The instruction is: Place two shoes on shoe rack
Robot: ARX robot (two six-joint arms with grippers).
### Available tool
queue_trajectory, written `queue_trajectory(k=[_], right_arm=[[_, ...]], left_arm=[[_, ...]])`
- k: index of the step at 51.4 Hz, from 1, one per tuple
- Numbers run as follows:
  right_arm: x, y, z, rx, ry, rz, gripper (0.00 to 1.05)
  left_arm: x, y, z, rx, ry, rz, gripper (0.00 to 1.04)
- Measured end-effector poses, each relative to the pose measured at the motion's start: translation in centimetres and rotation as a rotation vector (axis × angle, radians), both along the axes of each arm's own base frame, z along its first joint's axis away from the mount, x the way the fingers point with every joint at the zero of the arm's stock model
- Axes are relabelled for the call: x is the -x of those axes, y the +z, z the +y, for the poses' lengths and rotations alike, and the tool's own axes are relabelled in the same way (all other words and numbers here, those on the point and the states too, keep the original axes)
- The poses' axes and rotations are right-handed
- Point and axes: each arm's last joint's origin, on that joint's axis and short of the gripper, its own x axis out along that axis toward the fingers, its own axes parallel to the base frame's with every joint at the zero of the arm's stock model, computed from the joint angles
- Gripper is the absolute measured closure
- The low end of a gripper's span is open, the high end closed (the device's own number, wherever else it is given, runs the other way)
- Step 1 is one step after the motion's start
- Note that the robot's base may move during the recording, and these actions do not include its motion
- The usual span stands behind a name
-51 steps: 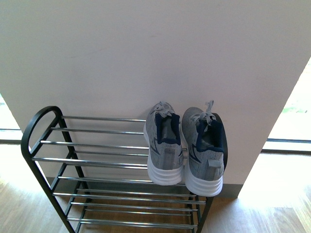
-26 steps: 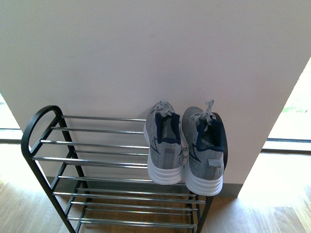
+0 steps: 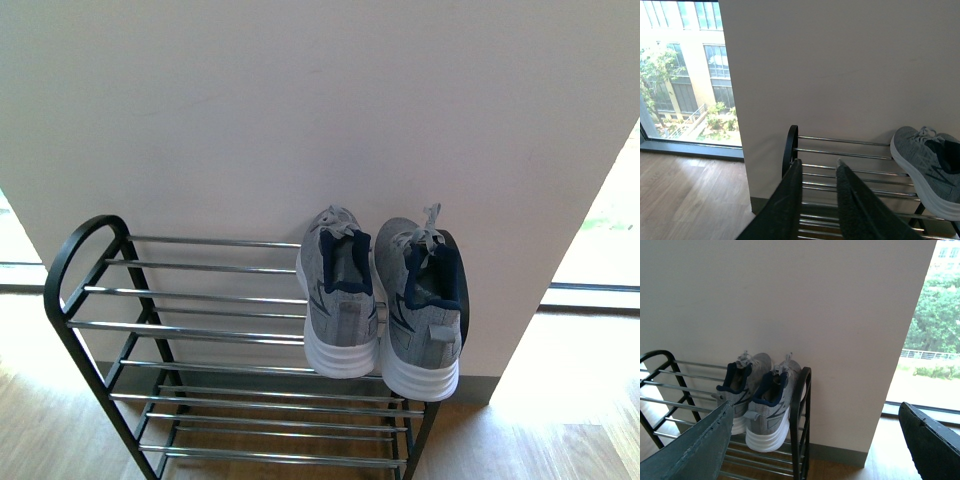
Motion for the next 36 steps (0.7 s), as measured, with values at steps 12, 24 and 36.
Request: queue_trajectory(k=[12,24,36], right_arm=[[0.00,0.00,0.00,0.000,0.000,0.000,0.09],[0.00,0.00,0.01,0.000,0.004,0.000,0.09],[0.00,0.00,0.00,0.000,0.000,0.000,0.09]], left_arm=[[0.00,0.00,0.00,0.000,0.000,0.000,0.44],[0.00,0.01,0.01,-0.002,0.003,-0.001,0.08],[0.00,0.00,0.00,-0.002,0.000,0.000,0.09]])
